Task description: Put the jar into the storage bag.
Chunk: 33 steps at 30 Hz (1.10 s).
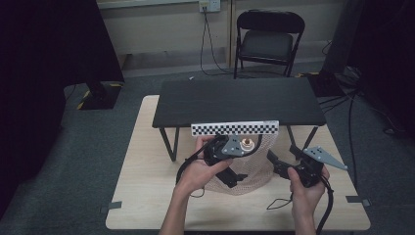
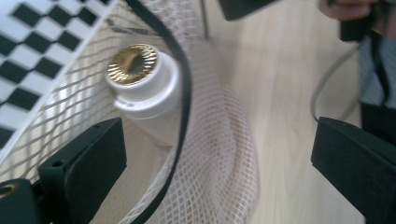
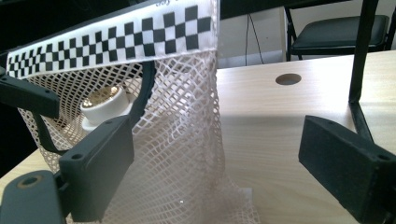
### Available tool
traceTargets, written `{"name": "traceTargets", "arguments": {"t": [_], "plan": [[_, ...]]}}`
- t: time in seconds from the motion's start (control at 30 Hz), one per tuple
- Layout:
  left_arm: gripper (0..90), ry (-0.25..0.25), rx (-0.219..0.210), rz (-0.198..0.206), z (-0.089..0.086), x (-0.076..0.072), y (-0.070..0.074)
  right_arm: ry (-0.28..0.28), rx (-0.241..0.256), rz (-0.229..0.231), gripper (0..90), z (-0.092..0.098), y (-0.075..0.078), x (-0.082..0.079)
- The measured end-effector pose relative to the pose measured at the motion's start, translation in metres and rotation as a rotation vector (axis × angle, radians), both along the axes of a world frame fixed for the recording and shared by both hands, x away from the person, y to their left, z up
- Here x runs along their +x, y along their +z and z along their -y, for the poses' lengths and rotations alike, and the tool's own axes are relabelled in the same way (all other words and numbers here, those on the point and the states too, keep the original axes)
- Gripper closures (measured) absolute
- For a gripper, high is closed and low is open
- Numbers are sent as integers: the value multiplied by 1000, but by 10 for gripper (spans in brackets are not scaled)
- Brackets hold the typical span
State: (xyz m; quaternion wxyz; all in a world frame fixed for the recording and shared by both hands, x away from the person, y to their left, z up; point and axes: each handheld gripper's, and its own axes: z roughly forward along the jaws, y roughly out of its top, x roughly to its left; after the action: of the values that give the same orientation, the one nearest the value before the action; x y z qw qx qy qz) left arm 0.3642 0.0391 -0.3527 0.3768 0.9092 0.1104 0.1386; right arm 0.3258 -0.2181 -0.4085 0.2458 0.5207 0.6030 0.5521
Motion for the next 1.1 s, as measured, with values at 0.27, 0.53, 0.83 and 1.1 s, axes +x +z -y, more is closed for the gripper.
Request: {"name": "traceTargets", "arguments": {"t": [0.27, 0.53, 0.83, 1.1], "plan": [[34, 91, -44, 28, -9, -10, -7, 21, 7, -18, 99, 0, -7, -1], [30, 130, -115, 32, -23, -23, -16, -11, -18, -50, 100, 1, -15, -4], [28, 206, -132, 20, -39, -32, -30, -42, -51, -75, 101, 5, -18, -13], [26, 289, -151, 1, -55, -39, -44, -69, -74, -104, 101, 3, -36, -23]]}}
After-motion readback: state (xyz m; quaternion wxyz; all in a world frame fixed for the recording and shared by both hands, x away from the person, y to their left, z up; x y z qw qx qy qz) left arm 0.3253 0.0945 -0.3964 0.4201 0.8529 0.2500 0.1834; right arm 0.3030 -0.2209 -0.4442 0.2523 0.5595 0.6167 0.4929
